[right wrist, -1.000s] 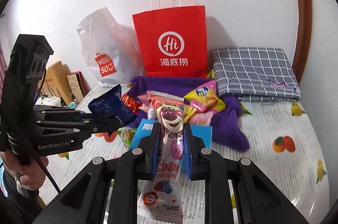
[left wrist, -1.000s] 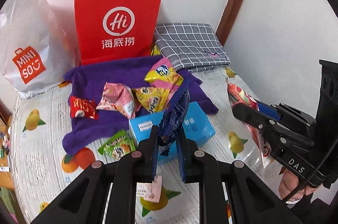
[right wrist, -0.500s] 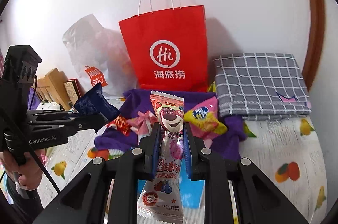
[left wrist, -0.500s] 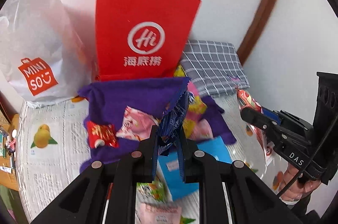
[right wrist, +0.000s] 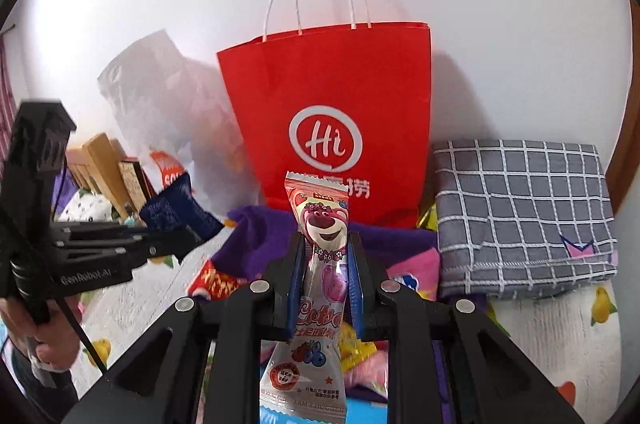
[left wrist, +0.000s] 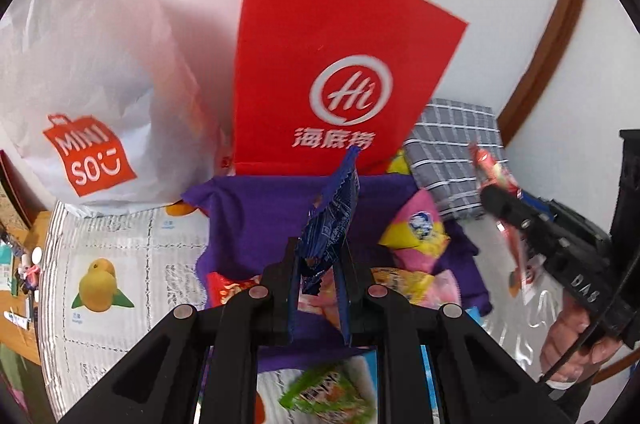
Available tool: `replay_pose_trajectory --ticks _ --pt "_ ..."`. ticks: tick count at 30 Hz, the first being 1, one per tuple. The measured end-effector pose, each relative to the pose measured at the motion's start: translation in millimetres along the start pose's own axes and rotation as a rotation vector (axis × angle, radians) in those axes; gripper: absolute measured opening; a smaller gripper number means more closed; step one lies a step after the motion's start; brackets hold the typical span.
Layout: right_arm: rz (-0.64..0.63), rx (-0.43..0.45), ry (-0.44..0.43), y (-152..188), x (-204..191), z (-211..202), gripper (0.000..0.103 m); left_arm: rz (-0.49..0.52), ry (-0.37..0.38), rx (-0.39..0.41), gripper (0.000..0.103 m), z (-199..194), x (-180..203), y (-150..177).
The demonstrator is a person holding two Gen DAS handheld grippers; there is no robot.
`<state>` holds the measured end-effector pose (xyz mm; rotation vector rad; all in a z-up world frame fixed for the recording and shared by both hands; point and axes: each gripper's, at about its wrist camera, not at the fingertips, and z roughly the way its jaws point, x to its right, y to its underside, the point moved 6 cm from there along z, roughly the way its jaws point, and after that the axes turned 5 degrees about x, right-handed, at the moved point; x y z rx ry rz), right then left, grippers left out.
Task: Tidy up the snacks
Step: 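Carry the pink candy stick and blue packet over the purple towel with both tools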
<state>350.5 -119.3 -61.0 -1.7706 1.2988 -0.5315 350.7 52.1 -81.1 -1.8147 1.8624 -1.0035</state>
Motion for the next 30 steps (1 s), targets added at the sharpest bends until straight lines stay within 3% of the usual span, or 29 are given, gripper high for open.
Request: replay_pose_trajectory --ticks 5,10,19,30 --pt "-0.014 -0.039 0.006 13 6 27 0.020 -0.004 -0.070 -0.063 0.015 29 -13 12" --pt "-0.018 -0.131 0.004 35 15 55 0.020 -0.021 -0.037 -0.122 0.015 44 -13 22" --pt "-0.065 -0.186 -0.042 46 6 63 0.021 -0.001 -0.037 -0.135 0.015 46 -6 28" --pt "-0.120 -0.273 -0.015 65 -4 79 0.021 -0.007 -0.041 -0.136 0.015 47 -9 26"
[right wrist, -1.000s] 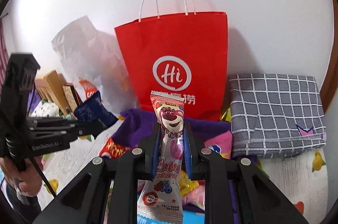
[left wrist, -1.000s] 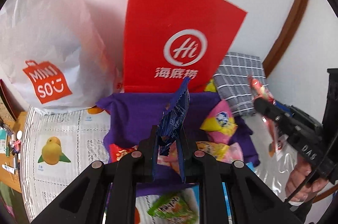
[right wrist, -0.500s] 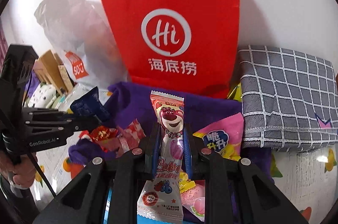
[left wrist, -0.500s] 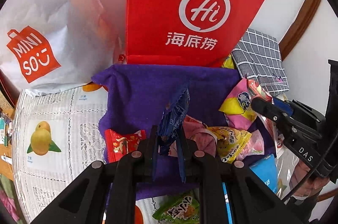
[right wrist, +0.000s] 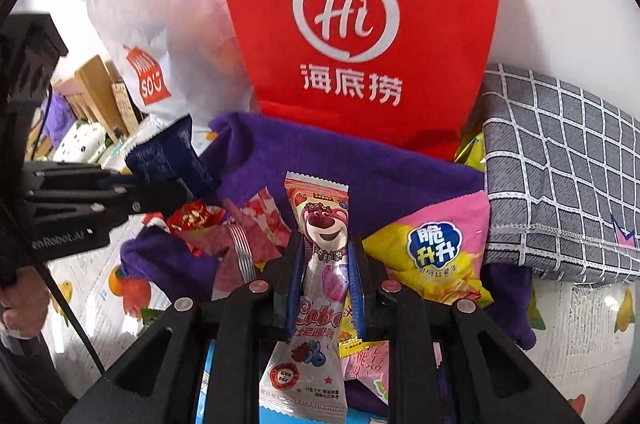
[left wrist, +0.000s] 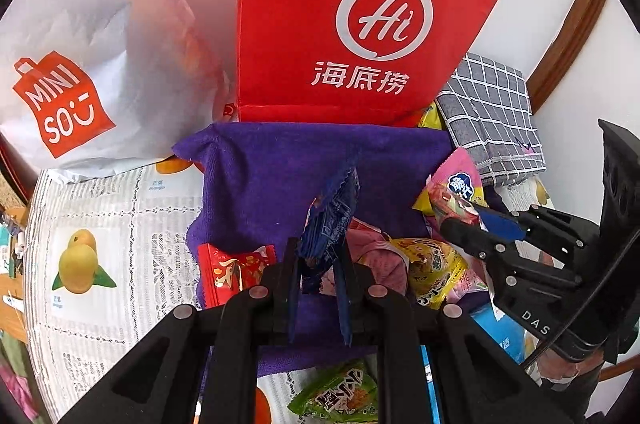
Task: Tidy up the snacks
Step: 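Carry the pink candy stick and blue packet over the purple towel with both tools, then open the right tool to drop the candy stick while the left tool releases the blue packet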
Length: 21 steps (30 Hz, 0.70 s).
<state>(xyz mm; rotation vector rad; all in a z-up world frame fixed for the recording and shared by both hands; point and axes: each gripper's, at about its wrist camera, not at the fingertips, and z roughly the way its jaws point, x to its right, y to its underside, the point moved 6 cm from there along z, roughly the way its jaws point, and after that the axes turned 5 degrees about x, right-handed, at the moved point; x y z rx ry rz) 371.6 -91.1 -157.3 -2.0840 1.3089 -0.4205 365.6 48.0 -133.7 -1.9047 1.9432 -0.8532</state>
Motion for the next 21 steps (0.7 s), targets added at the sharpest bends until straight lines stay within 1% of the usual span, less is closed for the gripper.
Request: replay_pose_trajectory --ticks 10,21 --pt "0.000 -0.045 0.013 6.8 0.0 7.6 0.022 0.001 0.011 -0.002 0.015 -0.7 0.3 0.5" --pt "-0.007 -0.057 0.017 6.6 -0.7 9.3 0.024 0.004 0.016 -0.026 0.015 6.0 0.8 2.9"
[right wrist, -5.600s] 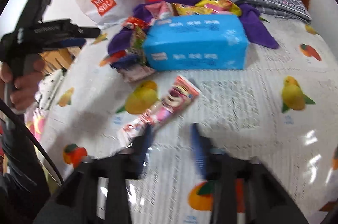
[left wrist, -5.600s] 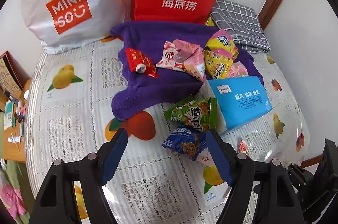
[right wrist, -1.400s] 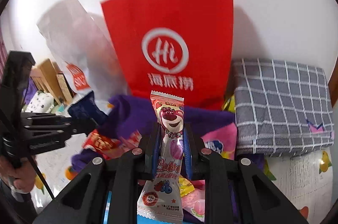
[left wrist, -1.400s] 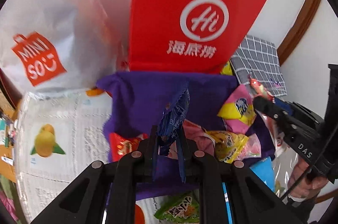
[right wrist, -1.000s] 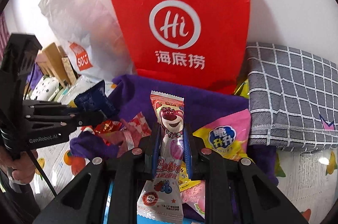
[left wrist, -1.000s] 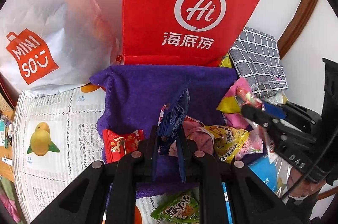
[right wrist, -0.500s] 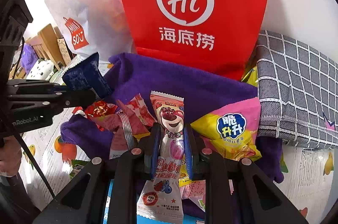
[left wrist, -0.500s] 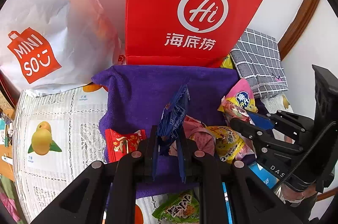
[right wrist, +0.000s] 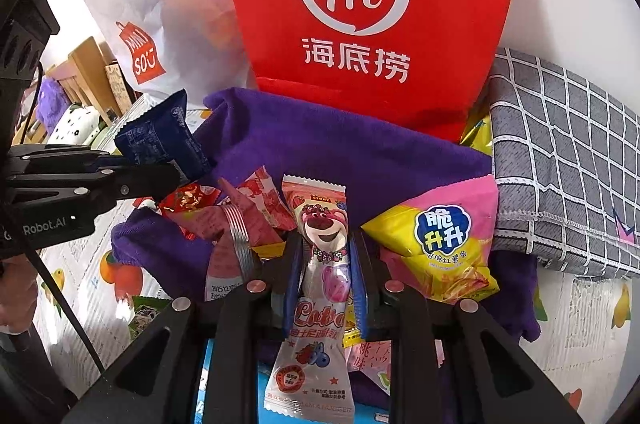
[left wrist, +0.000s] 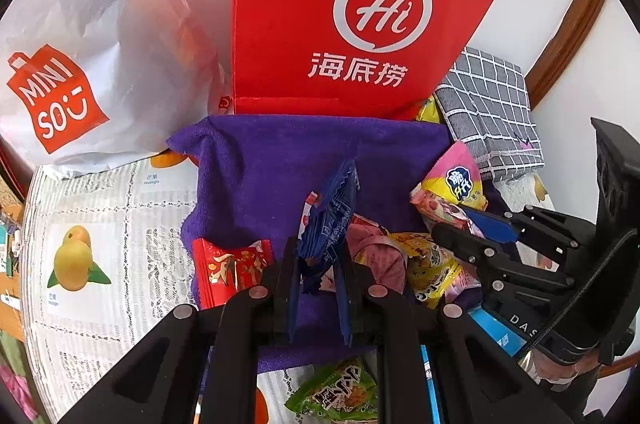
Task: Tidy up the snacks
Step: 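Open the right tool to drop the candy stick while the left tool releases the blue packet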
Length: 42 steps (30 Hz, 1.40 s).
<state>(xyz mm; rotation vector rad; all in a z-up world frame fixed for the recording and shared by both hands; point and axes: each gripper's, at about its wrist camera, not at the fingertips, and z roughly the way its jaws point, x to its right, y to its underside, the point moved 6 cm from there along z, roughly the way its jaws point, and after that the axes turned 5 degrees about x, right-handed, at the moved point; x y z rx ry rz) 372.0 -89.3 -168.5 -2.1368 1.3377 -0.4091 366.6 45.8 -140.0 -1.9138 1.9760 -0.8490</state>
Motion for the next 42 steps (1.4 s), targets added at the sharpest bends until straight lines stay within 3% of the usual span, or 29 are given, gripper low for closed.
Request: replay_pose_trajectory --ticks 7,20,34,42 --pt "-0.018 0.041 0.036 -5 3 -13 0.035 0.006 -0.003 -0.018 0.015 5 2 3" --pt "0.009 0.125 0.039 -17 10 -44 0.041 0.027 -0.018 -0.044 0.015 16 8 7" --pt "-0.010 0.129 0.031 -17 -2 -47 0.041 0.056 -0.033 -0.028 0.016 17 15 8" --pt "0.000 0.122 0.031 -17 0 -47 0.042 0.072 -0.014 0.000 0.044 11 22 4"
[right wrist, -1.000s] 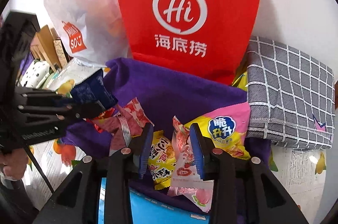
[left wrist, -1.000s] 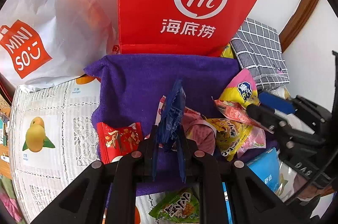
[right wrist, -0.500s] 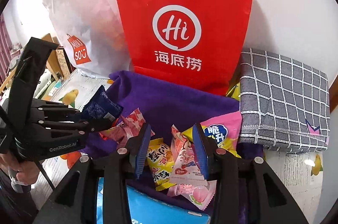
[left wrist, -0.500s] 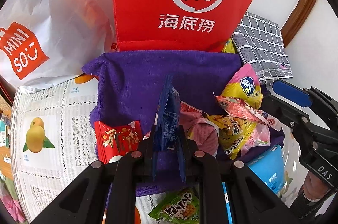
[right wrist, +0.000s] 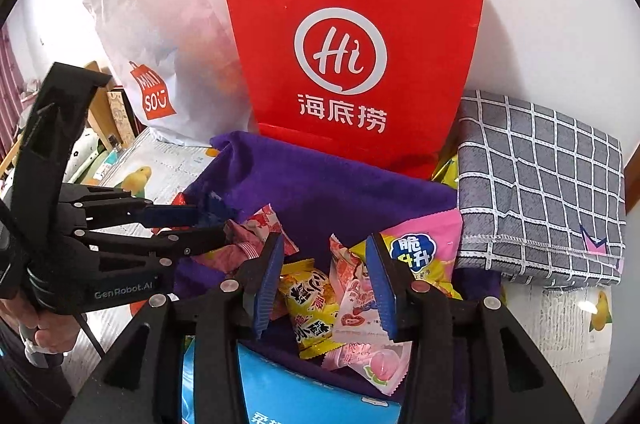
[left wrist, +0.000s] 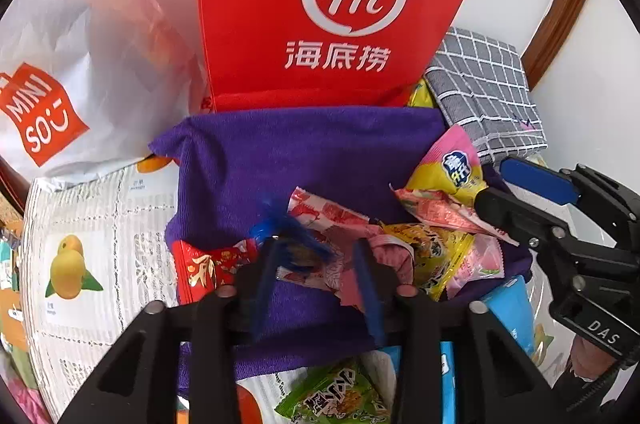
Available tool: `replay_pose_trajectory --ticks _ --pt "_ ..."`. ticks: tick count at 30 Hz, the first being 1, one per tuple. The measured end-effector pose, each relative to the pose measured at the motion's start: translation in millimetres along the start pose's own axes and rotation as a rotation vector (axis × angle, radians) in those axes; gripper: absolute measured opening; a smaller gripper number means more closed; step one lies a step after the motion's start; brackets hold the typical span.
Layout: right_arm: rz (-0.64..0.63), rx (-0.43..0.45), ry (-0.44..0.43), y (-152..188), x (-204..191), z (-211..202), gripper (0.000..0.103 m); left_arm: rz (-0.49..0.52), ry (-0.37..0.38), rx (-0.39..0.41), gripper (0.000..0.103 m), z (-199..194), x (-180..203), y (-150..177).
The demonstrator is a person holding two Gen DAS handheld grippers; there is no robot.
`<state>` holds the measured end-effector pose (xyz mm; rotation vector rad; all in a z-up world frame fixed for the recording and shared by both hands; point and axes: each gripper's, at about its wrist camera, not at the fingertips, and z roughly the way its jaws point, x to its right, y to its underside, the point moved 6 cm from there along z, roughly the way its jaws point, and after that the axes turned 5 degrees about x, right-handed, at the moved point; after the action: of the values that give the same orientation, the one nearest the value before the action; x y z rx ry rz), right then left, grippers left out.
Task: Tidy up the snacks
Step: 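Open the right tool to drop the candy stick while the left tool releases the blue packet, then move the right tool back and grasp the pink wrapped candy beside the tissue pack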
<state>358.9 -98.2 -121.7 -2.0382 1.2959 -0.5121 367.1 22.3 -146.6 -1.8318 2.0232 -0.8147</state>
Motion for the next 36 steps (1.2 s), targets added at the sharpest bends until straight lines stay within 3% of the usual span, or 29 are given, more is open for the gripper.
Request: replay_pose_trajectory --ticks 2,7,22,36 --pt "0.004 0.000 0.000 0 0 -1 0.043 -0.004 -0.002 0.018 0.062 -4 0 -3" --pt "0.004 0.007 0.000 -1 -1 -5 0.043 -0.008 0.013 0.046 0.067 -14 -1 -7" --pt "0.048 0.064 0.003 -6 -8 -37 0.043 0.015 0.030 0.092 0.067 -44 6 -11" --pt "0.145 0.020 -0.030 49 -45 -73 0.043 0.049 0.063 0.137 0.067 -103 18 1"
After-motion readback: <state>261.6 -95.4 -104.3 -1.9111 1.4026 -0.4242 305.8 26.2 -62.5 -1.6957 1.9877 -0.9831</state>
